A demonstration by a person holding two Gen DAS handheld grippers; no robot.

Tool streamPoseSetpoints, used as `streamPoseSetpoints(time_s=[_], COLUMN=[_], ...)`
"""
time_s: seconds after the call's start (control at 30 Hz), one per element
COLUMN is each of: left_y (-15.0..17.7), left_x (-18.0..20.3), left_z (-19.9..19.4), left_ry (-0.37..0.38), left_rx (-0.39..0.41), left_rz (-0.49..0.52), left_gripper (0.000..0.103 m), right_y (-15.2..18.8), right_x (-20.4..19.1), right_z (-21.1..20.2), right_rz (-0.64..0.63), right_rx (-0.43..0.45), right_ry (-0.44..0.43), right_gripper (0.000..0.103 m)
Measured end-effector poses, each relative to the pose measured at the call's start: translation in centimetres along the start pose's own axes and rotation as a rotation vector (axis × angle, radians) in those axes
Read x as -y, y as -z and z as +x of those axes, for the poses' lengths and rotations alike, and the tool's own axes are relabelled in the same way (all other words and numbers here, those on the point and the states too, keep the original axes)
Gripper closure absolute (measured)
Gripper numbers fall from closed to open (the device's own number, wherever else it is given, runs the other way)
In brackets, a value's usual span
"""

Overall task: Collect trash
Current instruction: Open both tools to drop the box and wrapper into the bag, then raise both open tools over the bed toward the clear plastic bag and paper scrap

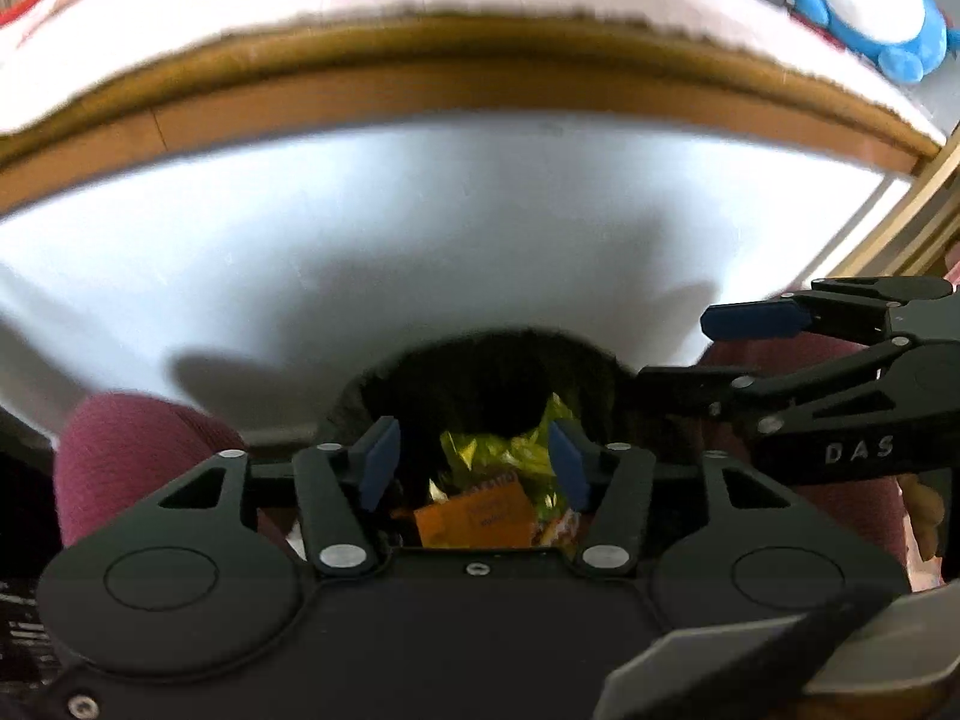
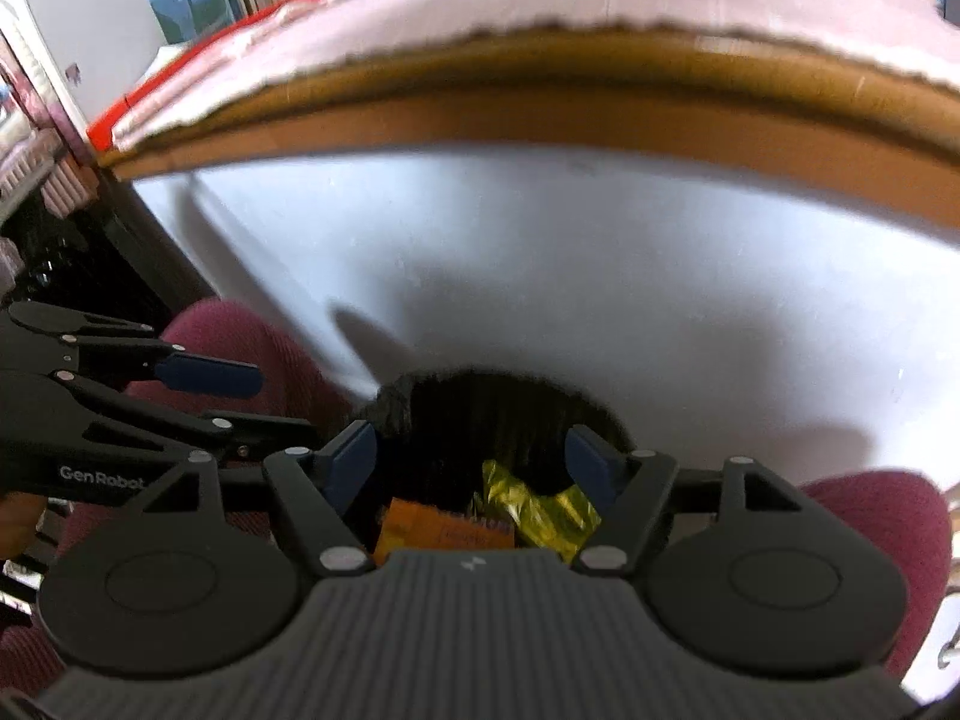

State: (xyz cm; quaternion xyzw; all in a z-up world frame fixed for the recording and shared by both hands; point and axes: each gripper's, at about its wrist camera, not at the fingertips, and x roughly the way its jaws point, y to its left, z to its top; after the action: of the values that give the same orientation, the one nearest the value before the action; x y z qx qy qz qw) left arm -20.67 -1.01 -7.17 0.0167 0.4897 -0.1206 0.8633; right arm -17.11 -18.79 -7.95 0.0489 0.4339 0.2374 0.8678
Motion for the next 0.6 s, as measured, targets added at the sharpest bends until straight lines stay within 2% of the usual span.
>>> streamPoseSetpoints(time_s=[0.13,0.33,0.53,0.6], left_y=[-2.1,-6.3,-11.4,-13.7], left_x=[-0.6,-1.5,-2.0,-2.4], left_z=[-2.8,-7.4,-9.2,-8.8], left_ry=[0.003,-0.005,-0.052,-0.057], left_rx=[0.103,0.315,0.486,0.517], left_rz=[0.0,0.005,-0.004,-0.021], left_gripper=[0.039,0.022,0.016,0.014], right_y=[-2.8,-7.7,-12.1,-13.4], right_x=[0.8,2.0,3.1,3.6], right_z=[-2.7,-5.9,-6.3,-5.9], right_rz=[-0.012,-0.062,-0.085,-0.082], right_rx=[0.137,0.334,0.437,0.458], right_ry=[-0.01,0.028,0.099,0.121], right_gripper=[0.019,0.013,0.009,0.006])
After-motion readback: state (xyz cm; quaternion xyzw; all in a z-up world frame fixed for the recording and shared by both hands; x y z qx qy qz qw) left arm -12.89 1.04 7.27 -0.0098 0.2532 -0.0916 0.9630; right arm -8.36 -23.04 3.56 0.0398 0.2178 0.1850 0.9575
